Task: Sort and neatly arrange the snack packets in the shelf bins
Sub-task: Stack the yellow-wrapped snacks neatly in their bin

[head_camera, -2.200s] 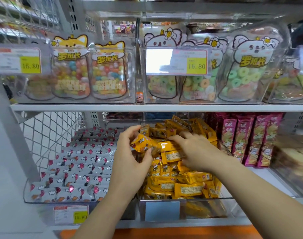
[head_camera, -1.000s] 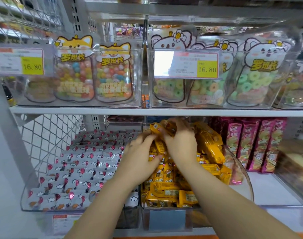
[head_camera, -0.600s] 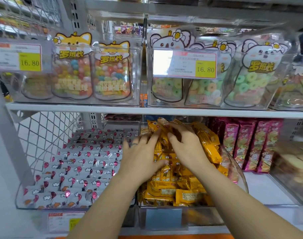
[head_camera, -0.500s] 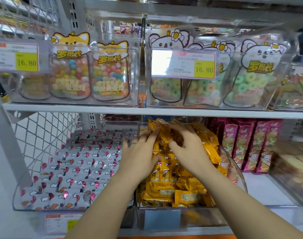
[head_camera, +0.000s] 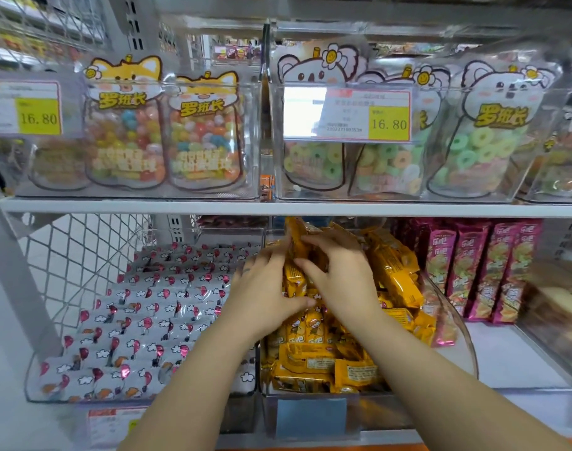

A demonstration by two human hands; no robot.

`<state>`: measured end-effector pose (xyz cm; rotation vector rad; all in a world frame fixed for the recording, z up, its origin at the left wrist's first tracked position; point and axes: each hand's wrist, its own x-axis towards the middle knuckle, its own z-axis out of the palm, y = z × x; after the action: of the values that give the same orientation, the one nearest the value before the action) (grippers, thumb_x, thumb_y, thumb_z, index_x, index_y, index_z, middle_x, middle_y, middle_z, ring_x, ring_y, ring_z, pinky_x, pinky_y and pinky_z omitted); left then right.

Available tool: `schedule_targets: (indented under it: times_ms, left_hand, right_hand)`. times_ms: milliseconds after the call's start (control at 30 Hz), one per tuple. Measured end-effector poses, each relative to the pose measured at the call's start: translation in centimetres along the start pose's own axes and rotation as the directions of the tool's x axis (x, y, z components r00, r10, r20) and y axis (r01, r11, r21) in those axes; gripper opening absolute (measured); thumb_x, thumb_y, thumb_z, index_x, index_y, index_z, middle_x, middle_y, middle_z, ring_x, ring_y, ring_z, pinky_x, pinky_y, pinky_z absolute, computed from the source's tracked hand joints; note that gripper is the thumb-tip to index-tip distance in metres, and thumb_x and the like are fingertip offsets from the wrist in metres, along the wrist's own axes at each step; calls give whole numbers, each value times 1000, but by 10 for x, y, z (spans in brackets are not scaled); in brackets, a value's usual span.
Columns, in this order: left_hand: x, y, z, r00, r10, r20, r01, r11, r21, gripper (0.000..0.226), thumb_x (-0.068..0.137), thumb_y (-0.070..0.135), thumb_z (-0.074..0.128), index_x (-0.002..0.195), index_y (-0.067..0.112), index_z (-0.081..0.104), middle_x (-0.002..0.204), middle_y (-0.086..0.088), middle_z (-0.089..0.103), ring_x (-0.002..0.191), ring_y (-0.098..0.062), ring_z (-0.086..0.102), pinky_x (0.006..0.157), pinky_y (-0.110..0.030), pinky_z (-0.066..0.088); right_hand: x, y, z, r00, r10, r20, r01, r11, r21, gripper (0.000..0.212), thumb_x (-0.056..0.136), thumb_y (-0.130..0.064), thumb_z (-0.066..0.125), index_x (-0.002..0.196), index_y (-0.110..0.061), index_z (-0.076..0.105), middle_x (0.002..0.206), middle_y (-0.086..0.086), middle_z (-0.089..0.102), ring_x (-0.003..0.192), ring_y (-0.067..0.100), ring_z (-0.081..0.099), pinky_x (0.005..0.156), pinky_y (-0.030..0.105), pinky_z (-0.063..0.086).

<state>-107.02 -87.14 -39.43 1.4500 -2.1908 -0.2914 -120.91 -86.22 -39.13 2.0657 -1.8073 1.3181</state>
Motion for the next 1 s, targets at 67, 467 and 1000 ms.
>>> schedule_targets:
  times_ms: [67,467,1000]
  left_hand:
    - [-1,-5,-6,999,23,42,-22,999,-29,101,74,48,72,146,44,1,151,1,28,138,-24,25,111,-48,26]
    - [-20,8,-19,997,73,-15,-71,993,94,82,81,45,67,145,40,17,147,5,30,136,-18,26,114,-41,22]
    - [-47,35,-4,944,151,294,-233,935,268,30,98,18,45,125,26,52,124,5,56,111,-16,54,93,-32,47]
  right_hand:
    - [-5,2,1,1000,12,-9,-12,1000,-23,42,80,-35,70,120,-24,63,120,4,57,117,25,49,98,40,41]
    - [-35,21,-59,924,-103,369,111,994,0,27,90,-26,59,116,-31,62,113,-17,61,104,-4,50,97,23,42]
    - [-56,34,-102,885,-253,391,268,963,16,34,83,-37,64,117,-37,59,105,-23,59,100,-4,53,87,15,45]
